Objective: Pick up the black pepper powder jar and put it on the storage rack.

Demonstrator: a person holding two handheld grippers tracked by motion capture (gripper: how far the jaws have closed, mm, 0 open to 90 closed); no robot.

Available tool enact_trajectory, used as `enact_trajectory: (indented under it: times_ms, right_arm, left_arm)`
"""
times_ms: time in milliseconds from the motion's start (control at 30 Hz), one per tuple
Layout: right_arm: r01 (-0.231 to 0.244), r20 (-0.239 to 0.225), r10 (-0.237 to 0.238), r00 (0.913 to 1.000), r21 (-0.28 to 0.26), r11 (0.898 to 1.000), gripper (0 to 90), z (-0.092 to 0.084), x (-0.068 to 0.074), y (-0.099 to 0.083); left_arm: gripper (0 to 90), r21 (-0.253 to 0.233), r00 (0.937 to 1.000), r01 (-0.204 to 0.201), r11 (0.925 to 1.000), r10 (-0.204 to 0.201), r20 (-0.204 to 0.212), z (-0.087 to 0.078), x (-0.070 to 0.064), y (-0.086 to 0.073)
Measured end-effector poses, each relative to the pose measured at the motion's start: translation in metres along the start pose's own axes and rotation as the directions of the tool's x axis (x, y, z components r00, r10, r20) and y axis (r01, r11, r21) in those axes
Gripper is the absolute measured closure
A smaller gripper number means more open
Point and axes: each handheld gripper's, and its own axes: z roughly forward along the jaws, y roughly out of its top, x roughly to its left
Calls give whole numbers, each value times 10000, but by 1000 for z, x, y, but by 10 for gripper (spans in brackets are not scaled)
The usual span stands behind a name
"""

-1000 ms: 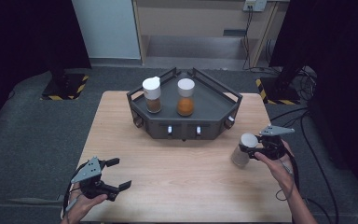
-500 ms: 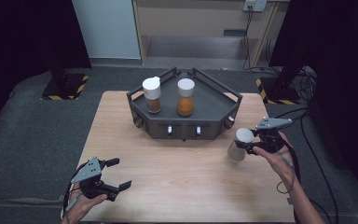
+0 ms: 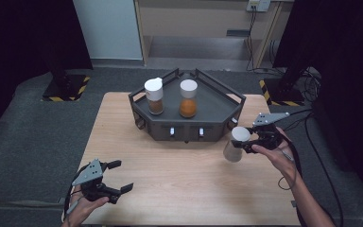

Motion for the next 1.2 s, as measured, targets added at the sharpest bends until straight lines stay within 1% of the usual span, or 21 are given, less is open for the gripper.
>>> enact_trajectory:
  times_ms: [267,533,767,1200]
  right_arm:
    - [208,-218,-206,9996,108,9997,343,3,1,17]
    - [382,-280,-378,9989,140,9992,343,3,2,35]
    - [364,-319,-361,9988,110,9993,343,1,1,49]
    - [234,-300,-232,9993,47,9997,343,-4,-6,78]
  left_arm:
    - [25,11,10000,1,10000,-1,23,0,0,0]
    - [25,9,10000,21,10000,-21,37,0,1,0]
    - [26,14,10000,32,10000,-32,52,0,1,0]
    - [26,2,10000,43,10000,-43,62,0,1,0]
